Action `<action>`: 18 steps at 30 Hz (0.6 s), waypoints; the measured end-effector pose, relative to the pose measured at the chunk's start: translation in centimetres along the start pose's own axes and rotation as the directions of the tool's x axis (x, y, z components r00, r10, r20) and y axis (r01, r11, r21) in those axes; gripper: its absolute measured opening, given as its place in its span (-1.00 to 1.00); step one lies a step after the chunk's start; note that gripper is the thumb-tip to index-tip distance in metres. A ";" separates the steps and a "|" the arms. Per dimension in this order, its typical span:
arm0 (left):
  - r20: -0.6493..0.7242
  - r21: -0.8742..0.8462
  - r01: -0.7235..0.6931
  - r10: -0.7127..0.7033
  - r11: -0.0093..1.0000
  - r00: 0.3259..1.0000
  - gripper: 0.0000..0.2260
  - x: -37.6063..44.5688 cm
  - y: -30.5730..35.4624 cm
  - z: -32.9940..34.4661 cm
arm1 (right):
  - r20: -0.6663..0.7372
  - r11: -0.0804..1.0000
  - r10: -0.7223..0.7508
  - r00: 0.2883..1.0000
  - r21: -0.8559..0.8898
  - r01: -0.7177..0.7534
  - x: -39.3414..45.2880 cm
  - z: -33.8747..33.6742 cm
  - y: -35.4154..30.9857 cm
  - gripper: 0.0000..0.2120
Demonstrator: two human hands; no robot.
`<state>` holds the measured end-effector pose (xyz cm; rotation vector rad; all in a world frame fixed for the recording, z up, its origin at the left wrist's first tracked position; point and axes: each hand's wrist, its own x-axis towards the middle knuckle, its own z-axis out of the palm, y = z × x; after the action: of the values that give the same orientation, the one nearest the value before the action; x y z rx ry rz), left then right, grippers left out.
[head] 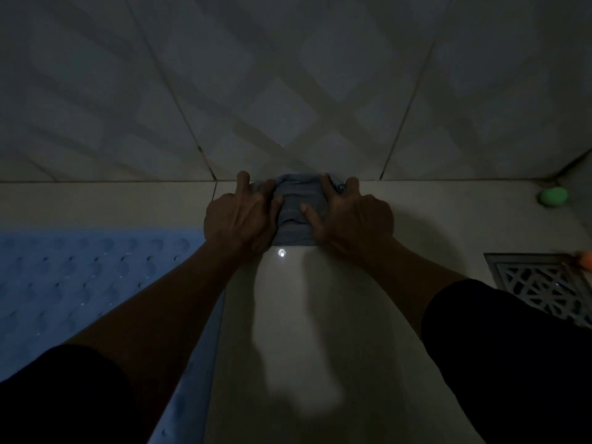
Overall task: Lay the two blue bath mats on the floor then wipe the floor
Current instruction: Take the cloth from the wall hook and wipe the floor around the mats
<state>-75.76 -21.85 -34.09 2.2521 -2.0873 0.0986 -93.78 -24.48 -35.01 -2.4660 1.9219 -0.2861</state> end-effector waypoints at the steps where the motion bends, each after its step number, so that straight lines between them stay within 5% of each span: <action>1: 0.010 0.019 -0.003 0.003 1.000 1.000 -0.56 0.0 -0.1 0.0 | 0.008 1.000 0.003 1.000 -0.006 -0.003 0.0 -0.1 -0.1 -0.30; 18: 0.095 0.099 0.012 -0.021 0.995 0.995 -0.39 -7.0 0.0 -1.6 | 0.154 0.998 0.017 0.988 -0.054 -0.008 -5.8 -0.9 -1.3 -0.17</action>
<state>-76.24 -14.70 -33.16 2.3746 -2.1558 0.0961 -94.07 -18.44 -34.85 -2.4262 1.9055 -0.0415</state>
